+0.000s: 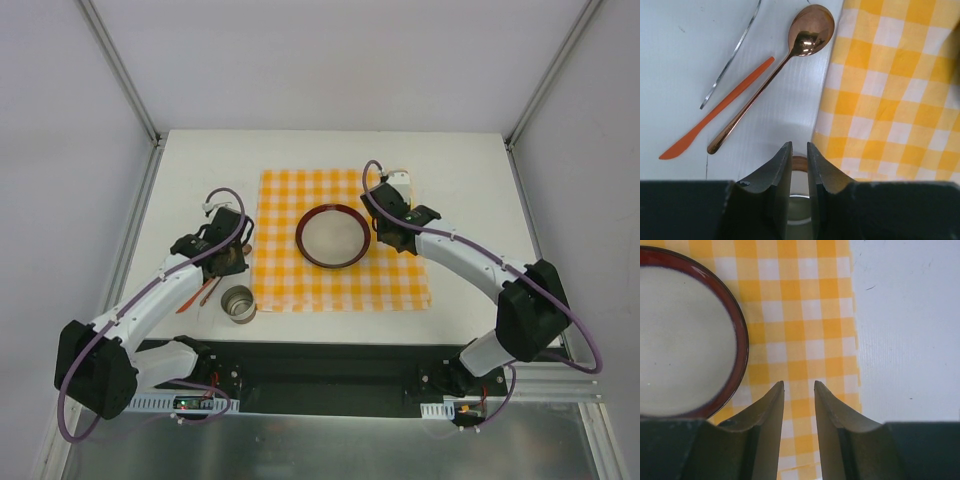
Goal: Set the dinner table for one person
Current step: Pick up the cup at the corner of the board.
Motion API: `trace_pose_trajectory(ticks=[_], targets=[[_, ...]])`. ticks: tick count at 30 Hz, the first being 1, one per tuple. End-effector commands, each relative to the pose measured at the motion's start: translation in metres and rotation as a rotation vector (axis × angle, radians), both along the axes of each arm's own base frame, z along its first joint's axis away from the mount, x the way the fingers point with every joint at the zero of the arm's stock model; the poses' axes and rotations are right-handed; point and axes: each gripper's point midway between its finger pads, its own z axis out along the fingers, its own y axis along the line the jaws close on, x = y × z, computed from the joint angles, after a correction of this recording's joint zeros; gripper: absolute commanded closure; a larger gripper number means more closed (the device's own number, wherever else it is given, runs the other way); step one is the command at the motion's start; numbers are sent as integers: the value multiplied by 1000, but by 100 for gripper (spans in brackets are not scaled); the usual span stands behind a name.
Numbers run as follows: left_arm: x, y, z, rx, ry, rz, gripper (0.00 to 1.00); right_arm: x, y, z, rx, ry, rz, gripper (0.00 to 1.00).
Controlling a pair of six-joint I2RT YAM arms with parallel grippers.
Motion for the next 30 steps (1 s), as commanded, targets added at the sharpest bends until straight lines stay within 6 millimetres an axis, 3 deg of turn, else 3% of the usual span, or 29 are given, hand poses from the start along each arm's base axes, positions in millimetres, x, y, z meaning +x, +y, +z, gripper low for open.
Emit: trace_pose_trajectory(ticks=[1, 10, 19, 30], targets=[[-10, 3, 15, -46, -16, 37, 83, 2, 2, -6, 8, 8, -4, 67], [-27, 8, 27, -75, -33, 57, 85, 6, 10, -12, 31, 26, 4, 67], [-37, 6, 22, -84, 3, 53, 89, 7, 6, -21, 26, 43, -9, 67], [-44, -12, 21, -51, 33, -8, 89, 9, 6, -25, 32, 54, -13, 67]])
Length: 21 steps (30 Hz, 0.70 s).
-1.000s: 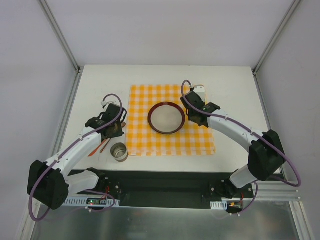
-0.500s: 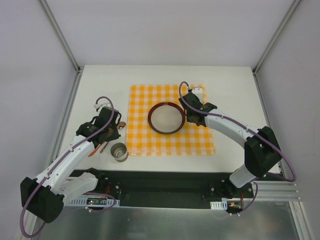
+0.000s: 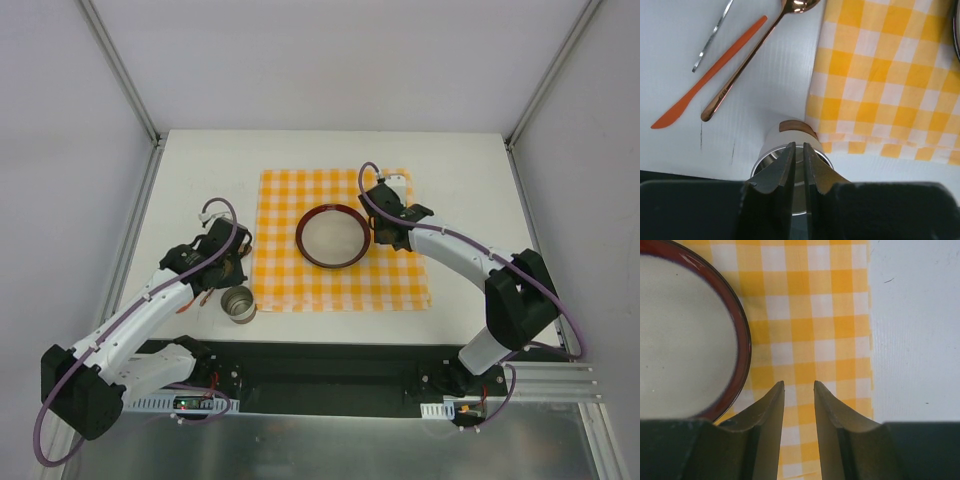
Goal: Set the dinner table for one person
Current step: Pick up the cup at the corner of the board.
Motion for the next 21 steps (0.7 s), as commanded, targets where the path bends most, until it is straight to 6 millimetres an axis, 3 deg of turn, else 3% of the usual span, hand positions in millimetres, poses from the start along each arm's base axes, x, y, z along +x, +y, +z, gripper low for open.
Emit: trace_pose_trajectory(ticks=[1, 8, 14, 21], targets=[[-6, -7, 3, 19, 21, -6, 89, 3, 0, 1, 19, -4, -14, 67], [-16, -11, 1, 41, 33, -13, 86, 3, -2, -1, 20, -1, -17, 67], [-18, -2, -1, 79, 37, 3, 76, 3, -2, -5, 24, 7, -19, 67], [-19, 1, -3, 99, 47, 9, 76, 3, -3, -3, 29, 3, -20, 67]])
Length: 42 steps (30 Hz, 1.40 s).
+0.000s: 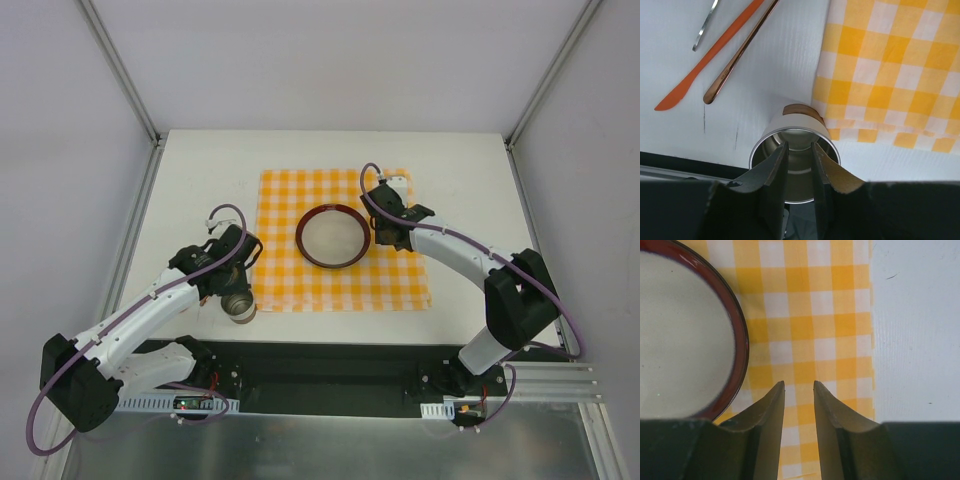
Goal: Set the dinner table for one person
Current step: Pick up the cup at the corner of the board.
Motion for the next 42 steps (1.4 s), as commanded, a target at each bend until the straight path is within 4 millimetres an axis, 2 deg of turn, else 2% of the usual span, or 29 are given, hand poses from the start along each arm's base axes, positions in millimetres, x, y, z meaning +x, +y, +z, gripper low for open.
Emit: trace_pose_trajectory(ticks=[1, 12, 23, 29, 36, 42], targets=[[1, 7, 6, 35, -14, 28, 75, 2, -2, 2, 15, -10, -17, 68], [0, 13, 0, 76, 1, 38, 67, 2, -2, 0, 17, -7, -18, 67], [-7, 23, -7, 94, 19, 63, 66, 2, -5, -1, 17, -6, -22, 68], [-5, 23, -9, 110, 44, 62, 66, 2, -3, -3, 21, -1, -20, 68], [5, 24, 1, 126, 24, 60, 66, 3, -3, -2, 21, -2, -21, 68], [5, 30, 10, 137, 12, 64, 66, 3, -3, -4, 20, 4, -19, 68]])
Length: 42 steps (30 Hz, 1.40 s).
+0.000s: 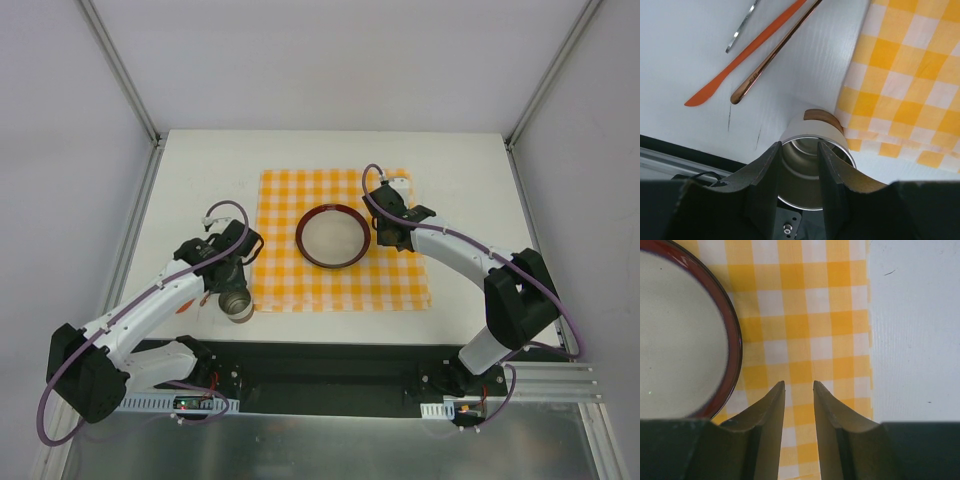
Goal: Set the dinner table for one person
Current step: Pick up the cup at the corner of the board.
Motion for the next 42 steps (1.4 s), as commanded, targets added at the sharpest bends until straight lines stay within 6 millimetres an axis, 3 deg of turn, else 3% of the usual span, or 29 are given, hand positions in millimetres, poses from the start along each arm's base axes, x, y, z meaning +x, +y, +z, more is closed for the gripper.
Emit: trace_pose_trajectory(ticks=[1, 33, 42], targets=[[3, 9, 16, 32, -25, 2, 66, 5, 4, 3, 25, -11, -9, 68], [-8, 13, -9, 78, 83, 21, 65, 5, 0, 6, 21, -15, -12, 68], [-10, 4, -22, 32, 106, 19, 68, 5, -1, 6, 18, -17, -14, 68]])
